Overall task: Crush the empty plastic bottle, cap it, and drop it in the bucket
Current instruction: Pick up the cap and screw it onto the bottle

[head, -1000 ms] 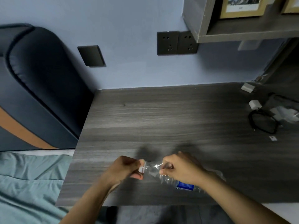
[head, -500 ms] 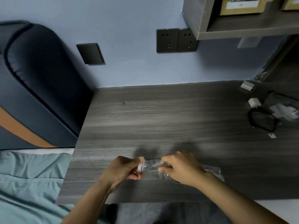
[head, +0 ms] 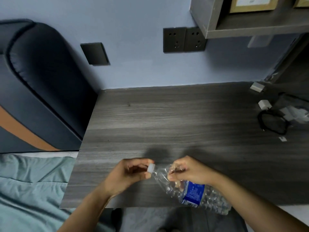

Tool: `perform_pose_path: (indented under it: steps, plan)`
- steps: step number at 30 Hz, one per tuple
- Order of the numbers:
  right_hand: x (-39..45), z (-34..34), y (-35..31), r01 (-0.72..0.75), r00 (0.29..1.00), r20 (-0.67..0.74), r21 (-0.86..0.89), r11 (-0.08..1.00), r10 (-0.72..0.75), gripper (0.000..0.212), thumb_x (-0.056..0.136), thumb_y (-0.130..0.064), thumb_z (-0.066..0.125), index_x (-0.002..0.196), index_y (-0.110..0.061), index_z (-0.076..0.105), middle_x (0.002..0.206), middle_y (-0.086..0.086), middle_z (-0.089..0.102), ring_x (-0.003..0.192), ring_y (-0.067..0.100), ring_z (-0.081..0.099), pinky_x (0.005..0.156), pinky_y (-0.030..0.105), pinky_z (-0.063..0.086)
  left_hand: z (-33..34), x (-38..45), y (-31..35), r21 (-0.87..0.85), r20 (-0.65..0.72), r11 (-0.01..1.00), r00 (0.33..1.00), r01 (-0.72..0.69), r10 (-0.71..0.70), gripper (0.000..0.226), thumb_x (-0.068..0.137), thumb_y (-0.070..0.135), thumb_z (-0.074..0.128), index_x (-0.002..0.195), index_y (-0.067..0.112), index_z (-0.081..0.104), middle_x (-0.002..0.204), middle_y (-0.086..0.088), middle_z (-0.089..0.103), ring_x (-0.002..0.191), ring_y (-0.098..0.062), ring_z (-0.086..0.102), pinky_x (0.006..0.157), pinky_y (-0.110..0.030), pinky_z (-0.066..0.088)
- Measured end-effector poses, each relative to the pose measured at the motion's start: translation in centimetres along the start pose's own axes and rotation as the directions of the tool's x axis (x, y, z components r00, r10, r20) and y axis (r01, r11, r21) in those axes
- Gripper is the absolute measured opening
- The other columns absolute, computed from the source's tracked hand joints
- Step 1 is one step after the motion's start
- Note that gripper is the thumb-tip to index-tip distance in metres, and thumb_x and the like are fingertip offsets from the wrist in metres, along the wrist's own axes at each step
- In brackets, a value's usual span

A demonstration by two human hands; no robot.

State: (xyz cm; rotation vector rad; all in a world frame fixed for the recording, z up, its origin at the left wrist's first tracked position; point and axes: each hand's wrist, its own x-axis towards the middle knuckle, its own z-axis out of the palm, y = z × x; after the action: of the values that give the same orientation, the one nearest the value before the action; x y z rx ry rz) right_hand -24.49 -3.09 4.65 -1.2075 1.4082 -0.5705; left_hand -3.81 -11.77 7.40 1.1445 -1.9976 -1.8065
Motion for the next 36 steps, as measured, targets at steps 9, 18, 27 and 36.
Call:
perform_pose_path:
  steps: [9, 18, 27, 36]
  plan:
    - [0.1, 0.3, 0.1, -0.01, 0.992, -0.123, -0.218, 0.976, -0.017, 0.016, 0.076, -0.034, 0.073, 0.064, -0.037, 0.061, 0.052, -0.016, 0.064, 0.053, 0.0, 0.061, 0.07, 0.031, 0.055, 0.2, 0.6, -0.2, -0.021, 0.021, 0.997, 0.997, 0.074, -0.073, 0.021, 0.085, 0.003, 0.057, 0.101, -0.007, 0.066, 0.091, -0.028, 0.068, 0.07, -0.011, 0.064, 0.067, -0.013, 0.054]
    - [-0.3, 0.5, 0.9, -0.002, 0.997, -0.073, -0.162, 0.987, -0.01, 0.009, 0.077, -0.028, 0.073, 0.074, -0.029, 0.064, 0.06, -0.011, 0.065, 0.054, -0.003, 0.061, 0.07, 0.031, 0.055, 1.3, 0.0, -0.8, -0.097, -0.009, 0.992, 0.997, 0.077, -0.078, 0.018, 0.085, 0.001, 0.057, 0.099, -0.004, 0.067, 0.086, -0.019, 0.066, 0.078, -0.022, 0.061, 0.072, -0.017, 0.053]
    - [-5.1, -0.8, 2.3, -0.168, 0.984, 0.021, -0.22, 0.961, 0.176, 0.056, 0.069, -0.029, 0.08, 0.118, -0.016, 0.054, 0.106, -0.013, 0.059, 0.098, 0.006, 0.058, 0.084, 0.019, 0.045, 2.5, -1.5, -1.7, -0.326, -0.085, 0.939, 0.986, 0.111, -0.146, 0.023, 0.084, -0.006, 0.049, 0.103, -0.015, 0.059, 0.082, -0.017, 0.062, 0.072, -0.023, 0.058, 0.067, -0.02, 0.051]
    - [-11.4, 1.4, 6.3, -0.238, 0.968, -0.081, 0.02, 0.971, 0.239, 0.021, 0.078, -0.017, 0.073, 0.091, -0.003, 0.064, 0.084, 0.006, 0.071, 0.073, 0.015, 0.064, 0.065, 0.024, 0.05, 6.6, -1.4, -3.1, -0.325, -0.006, 0.934, 0.987, 0.149, -0.159, 0.02, 0.085, 0.001, 0.053, 0.1, -0.005, 0.064, 0.077, -0.011, 0.067, 0.062, -0.011, 0.065, 0.063, -0.015, 0.055]
